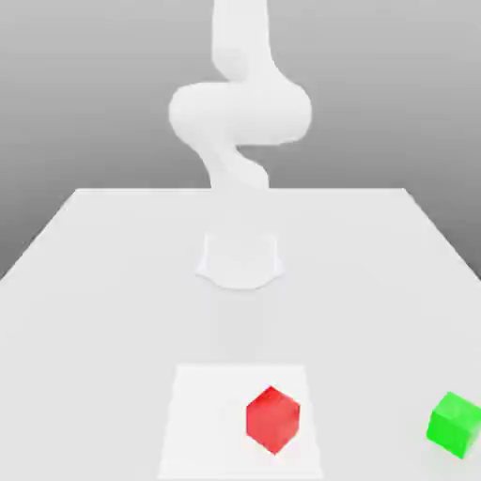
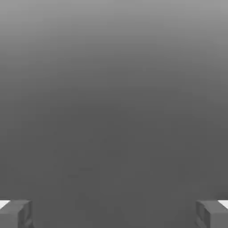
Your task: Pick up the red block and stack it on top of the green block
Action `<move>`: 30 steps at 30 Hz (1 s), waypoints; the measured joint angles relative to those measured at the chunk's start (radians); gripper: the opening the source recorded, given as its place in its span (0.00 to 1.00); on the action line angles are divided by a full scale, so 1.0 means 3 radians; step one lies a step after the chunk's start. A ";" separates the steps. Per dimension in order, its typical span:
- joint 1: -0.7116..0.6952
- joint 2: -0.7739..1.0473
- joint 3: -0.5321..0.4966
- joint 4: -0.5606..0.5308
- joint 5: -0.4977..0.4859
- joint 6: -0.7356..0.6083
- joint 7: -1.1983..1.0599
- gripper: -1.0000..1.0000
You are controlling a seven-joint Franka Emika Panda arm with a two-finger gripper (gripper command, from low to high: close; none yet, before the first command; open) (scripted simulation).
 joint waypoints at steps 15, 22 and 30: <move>-0.0471 0.1838 0.0624 -0.0630 -0.0272 0.0856 0.1829 0.50; -0.0410 0.2665 0.0657 -0.0919 -0.0245 0.1260 0.2558 0.50; -0.0197 0.3381 0.0378 -0.0856 -0.0574 0.1817 0.2901 0.00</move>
